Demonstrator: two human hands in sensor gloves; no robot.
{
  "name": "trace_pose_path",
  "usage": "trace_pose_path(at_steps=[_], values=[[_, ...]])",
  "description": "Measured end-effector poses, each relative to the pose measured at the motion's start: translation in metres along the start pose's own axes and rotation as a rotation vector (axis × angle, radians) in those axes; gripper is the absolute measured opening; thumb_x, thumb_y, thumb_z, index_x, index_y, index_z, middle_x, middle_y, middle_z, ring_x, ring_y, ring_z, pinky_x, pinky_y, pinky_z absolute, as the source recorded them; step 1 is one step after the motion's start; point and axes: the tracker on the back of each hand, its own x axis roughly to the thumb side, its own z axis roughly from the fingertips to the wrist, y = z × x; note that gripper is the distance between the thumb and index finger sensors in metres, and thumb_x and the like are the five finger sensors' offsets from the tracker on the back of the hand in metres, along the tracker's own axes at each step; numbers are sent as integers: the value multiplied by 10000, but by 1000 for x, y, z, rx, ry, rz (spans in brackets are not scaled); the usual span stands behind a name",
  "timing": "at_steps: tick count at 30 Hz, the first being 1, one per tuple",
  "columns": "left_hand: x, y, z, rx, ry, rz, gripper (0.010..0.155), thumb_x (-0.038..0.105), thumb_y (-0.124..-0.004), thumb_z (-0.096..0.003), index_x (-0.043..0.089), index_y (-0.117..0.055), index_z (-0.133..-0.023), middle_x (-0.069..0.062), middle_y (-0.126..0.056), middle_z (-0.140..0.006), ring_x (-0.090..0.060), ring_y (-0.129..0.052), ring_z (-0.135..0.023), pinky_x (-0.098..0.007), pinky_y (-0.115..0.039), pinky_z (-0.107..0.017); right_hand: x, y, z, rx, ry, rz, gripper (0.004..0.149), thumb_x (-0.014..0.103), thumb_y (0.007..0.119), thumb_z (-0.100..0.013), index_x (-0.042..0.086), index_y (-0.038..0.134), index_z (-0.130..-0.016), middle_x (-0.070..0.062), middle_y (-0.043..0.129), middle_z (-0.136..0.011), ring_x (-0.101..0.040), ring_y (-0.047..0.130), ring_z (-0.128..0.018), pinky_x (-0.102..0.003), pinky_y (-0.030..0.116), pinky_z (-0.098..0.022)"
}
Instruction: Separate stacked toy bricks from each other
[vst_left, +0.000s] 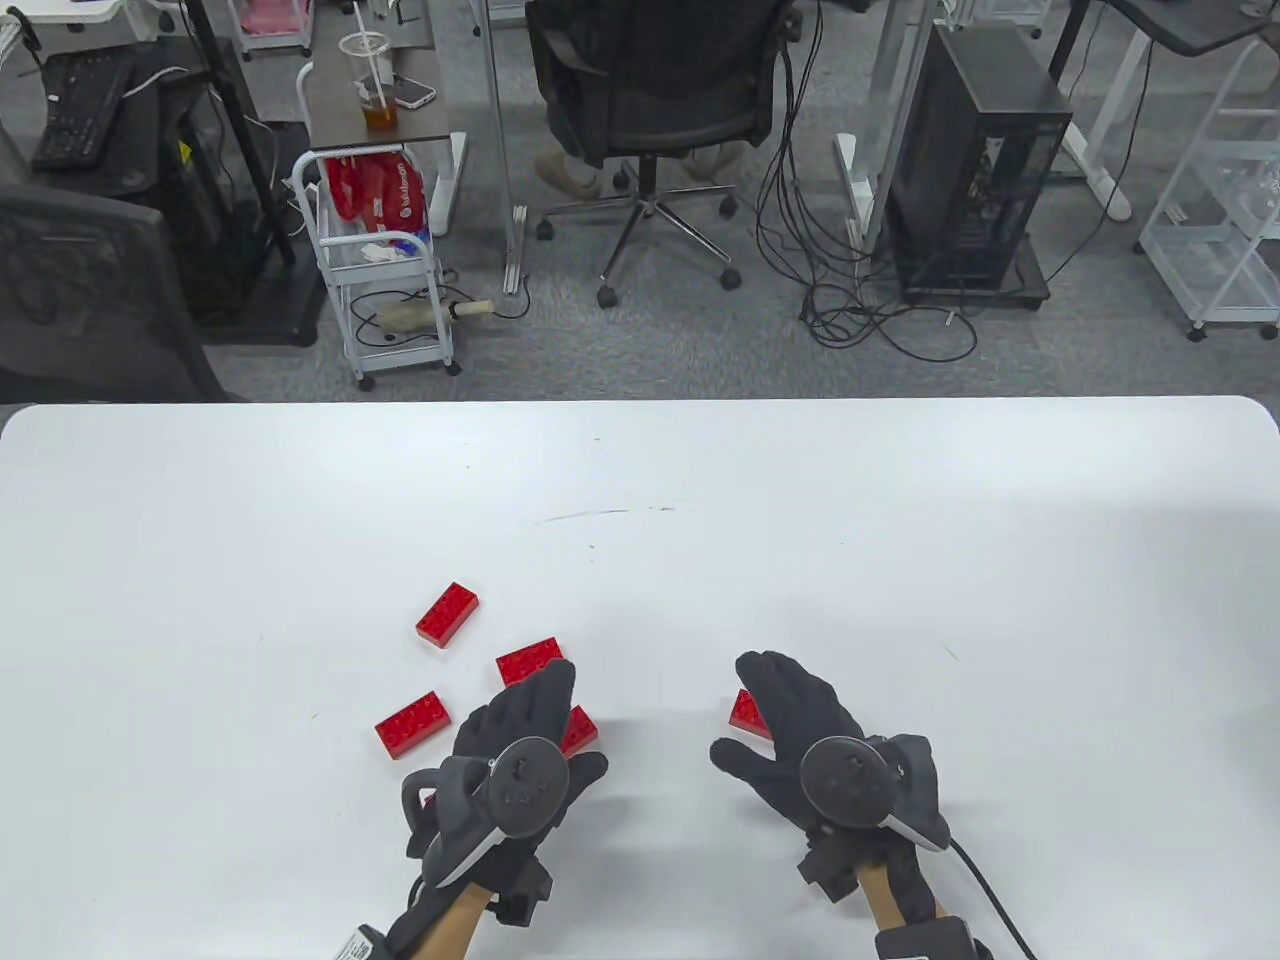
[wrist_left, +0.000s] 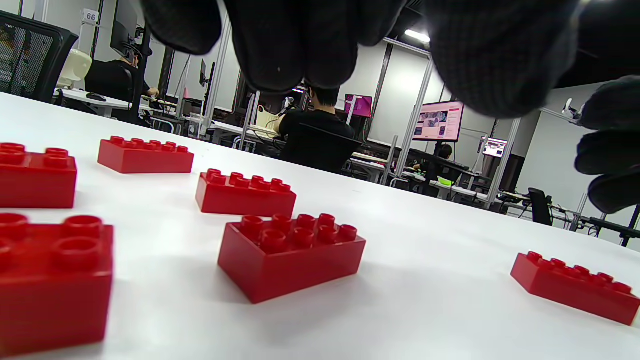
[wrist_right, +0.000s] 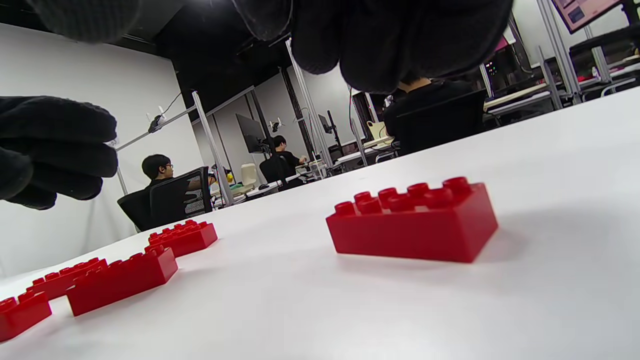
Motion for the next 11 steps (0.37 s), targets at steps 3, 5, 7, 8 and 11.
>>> trace_pose_path(at_steps=[3, 5, 7, 8, 11], values=[[-1, 1, 0, -1, 8, 0, 921, 615, -800, -394, 262, -455, -1171, -8, -664, -1173, -298, -779, -1055, -521, -653, -784, 0, 0, 0, 7, -3, -1, 833, 674, 584, -510, 182, 421, -1163, -188, 562, -1171, -452, 765, -989, -669, 698, -644], [-2, 1, 0, -6, 16, -3, 920, 615, -800, -394, 264, -455, -1171, -12, -660, -1176, -300, -776, -1057, -522, -651, -785, 1, 1, 0, 10, -6, 1, 836, 676, 582, -510, 180, 418, -1164, -191, 560, -1173, -446, 761, -989, -668, 697, -645], [-3, 1, -1, -8, 24, -4, 920, 614, -801, -394, 262, -457, -1171, -12, -661, -1176, -300, -777, -1056, -523, -651, -784, 1, 2, -1, 17, -7, -5, 837, 676, 582, -509, 183, 417, -1165, -189, 561, -1173, -443, 759, -992, -669, 693, -649], [-4, 2, -1, -10, 27, -4, 920, 614, -801, -394, 264, -456, -1171, -12, -659, -1177, -301, -776, -1056, -523, -650, -785, 1, 2, -1, 24, -9, -5, 838, 678, 582, -508, 185, 416, -1165, -187, 558, -1175, -445, 754, -995, -670, 692, -649], [-3, 0, -1, -15, 25, -8, 921, 614, -801, -394, 261, -458, -1172, -16, -659, -1177, -301, -776, -1056, -524, -649, -784, 2, 3, 0, 32, -15, 0, 838, 675, 584, -509, 179, 419, -1165, -194, 559, -1173, -448, 753, -996, -674, 690, -647]])
